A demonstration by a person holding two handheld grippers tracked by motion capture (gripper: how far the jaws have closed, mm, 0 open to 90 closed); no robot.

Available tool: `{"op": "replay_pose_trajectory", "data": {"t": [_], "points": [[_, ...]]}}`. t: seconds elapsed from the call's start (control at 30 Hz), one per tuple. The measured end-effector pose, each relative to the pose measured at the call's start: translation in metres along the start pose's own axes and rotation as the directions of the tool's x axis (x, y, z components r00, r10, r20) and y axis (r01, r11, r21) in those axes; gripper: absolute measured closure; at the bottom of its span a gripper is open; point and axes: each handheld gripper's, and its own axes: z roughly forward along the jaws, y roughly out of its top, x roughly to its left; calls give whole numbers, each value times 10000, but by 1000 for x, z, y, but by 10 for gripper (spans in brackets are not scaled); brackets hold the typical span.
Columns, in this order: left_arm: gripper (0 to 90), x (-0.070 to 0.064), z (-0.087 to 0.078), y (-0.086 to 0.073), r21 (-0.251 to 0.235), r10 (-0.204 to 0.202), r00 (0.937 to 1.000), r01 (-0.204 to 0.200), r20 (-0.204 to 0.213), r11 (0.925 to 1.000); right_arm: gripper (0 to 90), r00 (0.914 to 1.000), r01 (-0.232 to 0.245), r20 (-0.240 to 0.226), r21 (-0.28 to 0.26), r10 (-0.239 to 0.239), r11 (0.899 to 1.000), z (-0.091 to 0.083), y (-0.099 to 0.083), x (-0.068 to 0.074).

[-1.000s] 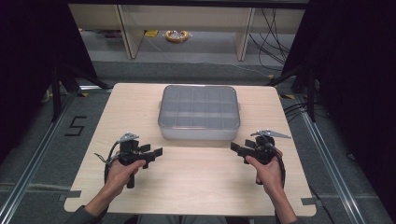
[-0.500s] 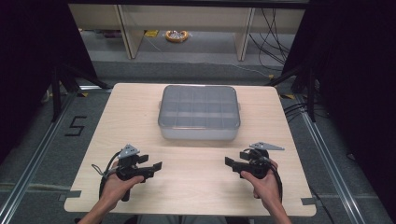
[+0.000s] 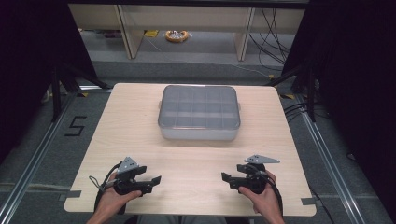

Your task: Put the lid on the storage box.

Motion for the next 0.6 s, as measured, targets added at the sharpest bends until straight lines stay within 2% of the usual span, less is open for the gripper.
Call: {"op": "replay_pose_trajectory", "data": {"t": [0.03, 0.07, 0.1, 0.13, 0.2, 0.23, 0.27, 0.3, 0.37, 0.4, 0.43, 0.47, 0.5, 0.6], "points": [[236, -1, 0, -1, -62, -69, 9999, 69, 91, 10000, 232, 9999, 132, 84, 86, -133, 9999, -1, -2, 2], [235, -1, -2, -2, 72, 64, 9999, -65, 136, 10000, 232, 9997, -110, 213, 254, 104, 9996, -2, -5, 7], [231, -2, -1, -3, -19, -118, 9997, 118, 204, 9999, 232, 9999, 156, 58, 214, -157, 9996, -2, -6, 6], [230, -3, -3, -4, 41, -49, 9998, 48, 189, 10000, 232, 9997, 257, -29, 158, -256, 9995, -3, -8, 7], [228, -5, -4, -6, -27, -110, 9995, 110, 285, 9999, 230, 9998, 198, -43, 252, -197, 9995, -4, -12, 9], [225, -3, -6, -6, 191, 160, 9996, -165, 252, 9997, 228, 9997, 235, 21, 359, -235, 9991, -6, -15, 10], [223, -5, -5, -7, 49, 77, 9996, -79, 286, 10000, 227, 9998, 182, -114, 416, -178, 9990, -5, -17, 11], [222, -5, -7, -8, 170, 207, 9994, -211, 265, 9996, 224, 9997, 234, -105, 442, -229, 9988, -5, -19, 12], [221, -8, -6, -10, 129, 54, 9996, -58, 280, 9999, 223, 9997, 237, -57, 605, -234, 9979, -6, -23, 14], [220, -9, -7, -10, 235, 223, 9995, -228, 228, 9995, 224, 9996, 229, 160, 738, -241, 9970, -8, -24, 17], [221, -10, -7, -11, 240, 156, 9995, -162, 277, 9996, 224, 9991, 417, 25, 644, -419, 9971, -8, -25, 17], [221, -11, -6, -12, 237, 120, 9995, -127, 296, 9996, 224, 9998, 160, 122, 776, -170, 9969, -9, -26, 20], [221, -12, -7, -13, 282, 167, 9995, -174, 274, 9994, 224, 9991, 410, 15, 633, -412, 9971, -9, -28, 19], [222, -13, -7, -14, 368, 276, 9992, -287, 291, 9989, 224, 9993, 372, 48, 728, -376, 9967, -11, -32, 21]]}}
